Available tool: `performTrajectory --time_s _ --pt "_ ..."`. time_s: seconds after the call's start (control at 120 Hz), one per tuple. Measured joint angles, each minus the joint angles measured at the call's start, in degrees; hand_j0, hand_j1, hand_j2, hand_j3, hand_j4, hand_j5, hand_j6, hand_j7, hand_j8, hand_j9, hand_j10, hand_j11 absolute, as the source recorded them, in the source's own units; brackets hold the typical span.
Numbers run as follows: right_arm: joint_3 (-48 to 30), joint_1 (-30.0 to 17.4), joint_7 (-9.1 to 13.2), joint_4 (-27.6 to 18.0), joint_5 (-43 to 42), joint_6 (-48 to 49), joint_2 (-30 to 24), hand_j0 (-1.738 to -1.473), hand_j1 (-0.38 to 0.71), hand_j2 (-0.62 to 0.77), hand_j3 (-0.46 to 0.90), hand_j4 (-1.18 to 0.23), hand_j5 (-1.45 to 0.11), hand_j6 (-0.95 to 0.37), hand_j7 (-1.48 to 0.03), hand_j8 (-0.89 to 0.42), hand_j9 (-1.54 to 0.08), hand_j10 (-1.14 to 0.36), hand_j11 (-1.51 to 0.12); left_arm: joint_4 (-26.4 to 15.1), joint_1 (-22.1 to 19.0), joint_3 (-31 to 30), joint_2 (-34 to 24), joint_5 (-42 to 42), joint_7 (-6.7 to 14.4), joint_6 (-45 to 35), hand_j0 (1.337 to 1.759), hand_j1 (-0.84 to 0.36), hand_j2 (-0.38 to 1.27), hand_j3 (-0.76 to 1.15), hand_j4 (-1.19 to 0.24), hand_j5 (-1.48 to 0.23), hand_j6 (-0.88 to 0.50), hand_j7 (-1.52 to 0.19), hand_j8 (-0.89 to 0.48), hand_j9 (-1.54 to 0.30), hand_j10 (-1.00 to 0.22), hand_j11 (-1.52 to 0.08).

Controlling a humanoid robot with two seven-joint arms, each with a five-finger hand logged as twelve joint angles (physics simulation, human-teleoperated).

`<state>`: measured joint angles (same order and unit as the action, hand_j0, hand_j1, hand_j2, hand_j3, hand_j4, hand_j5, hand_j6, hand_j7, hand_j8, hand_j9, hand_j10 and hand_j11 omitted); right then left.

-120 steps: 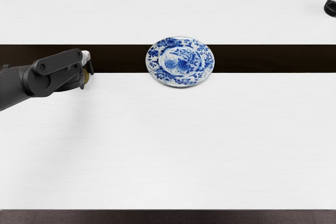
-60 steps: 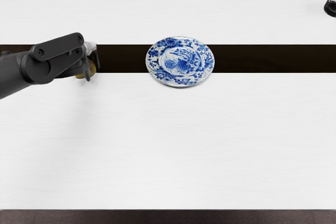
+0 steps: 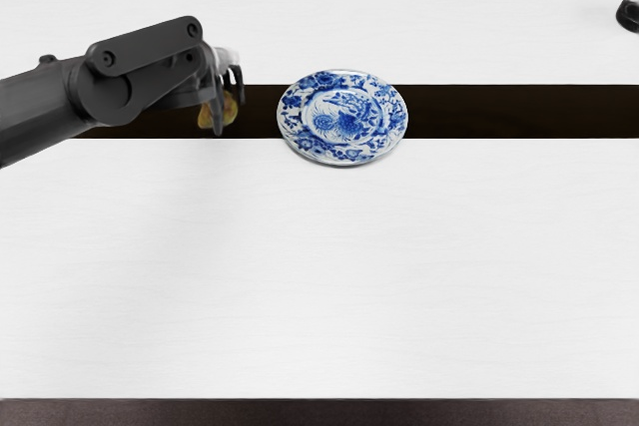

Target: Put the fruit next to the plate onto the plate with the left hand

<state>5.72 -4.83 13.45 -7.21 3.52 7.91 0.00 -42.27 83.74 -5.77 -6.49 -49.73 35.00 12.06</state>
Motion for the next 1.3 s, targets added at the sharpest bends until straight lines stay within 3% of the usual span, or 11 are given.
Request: performTrajectory --time_s 0.342,0.817,0.883,1.067,1.25,1.3 --pt "0.0 0.0 0.0 0.0 0.0 0.0 0.0 -1.658 -0.35 0.0 0.0 0.0 0.0 0.0 0.0 0.0 0.0 0.0 0.0 0.65 1.86 3.31 6.35 0.1 0.0 -0.2 1.656 -0.26 0.4 0.0 -0.7 -0.92 -0.49 -0.93 -0.47 -0.92 -0.69 -0.93" --pt "0.04 0.0 0.0 -0.07 0.0 0.04 0.0 -1.658 -0.35 0.0 0.0 0.0 0.0 0.0 0.0 0.0 0.0 0.0 0.0 0.77 2.2 3.14 6.49 -0.7 -0.06 -6.27 1.655 -0.27 0.42 0.0 -0.71 -0.91 -0.49 -0.92 -0.47 -0.92 -0.69 -0.92" --pt "0.06 0.0 0.0 -0.08 0.0 0.05 0.0 -1.658 -0.35 0.0 0.0 0.0 0.0 0.0 0.0 0.0 0.0 0.0 0.0 0.78 2.21 2.23 6.49 -0.84 -1.99 -7.12 1.655 -0.28 0.44 0.0 -0.7 -0.92 -0.48 -0.92 -0.47 -0.92 -0.69 -0.92" --pt "0.04 0.0 0.0 -0.07 0.0 0.06 0.0 -1.658 -0.35 0.0 0.0 0.0 0.0 0.0 0.0 0.0 0.0 0.0 0.0 1.91 1.83 -0.7 6.49 -1.75 -10.13 -8.53 1.655 -0.26 0.4 0.0 -0.7 -0.91 -0.49 -0.92 -0.48 -0.92 -0.69 -0.92" --pt "0.05 0.0 0.0 -0.06 -0.02 0.04 0.0 -1.658 -0.35 0.0 0.0 0.0 0.0 0.0 0.0 0.0 0.0 0.0 0.0 2.71 0.59 -1.39 6.49 -2.08 -14.6 -9.11 1.655 -0.26 0.41 0.0 -0.71 -0.91 -0.5 -0.92 -0.48 -0.92 -0.7 -0.92" --pt "0.06 0.03 0.0 -0.06 -0.03 0.04 0.0 -1.658 -0.35 0.0 0.0 0.0 0.0 0.0 0.0 0.0 0.0 0.0 0.0 2.65 0.03 -1.97 6.49 -2.1 -16.83 -9.16 1.655 -0.25 0.41 0.0 -0.71 -0.91 -0.5 -0.92 -0.48 -0.92 -0.7 -0.92"
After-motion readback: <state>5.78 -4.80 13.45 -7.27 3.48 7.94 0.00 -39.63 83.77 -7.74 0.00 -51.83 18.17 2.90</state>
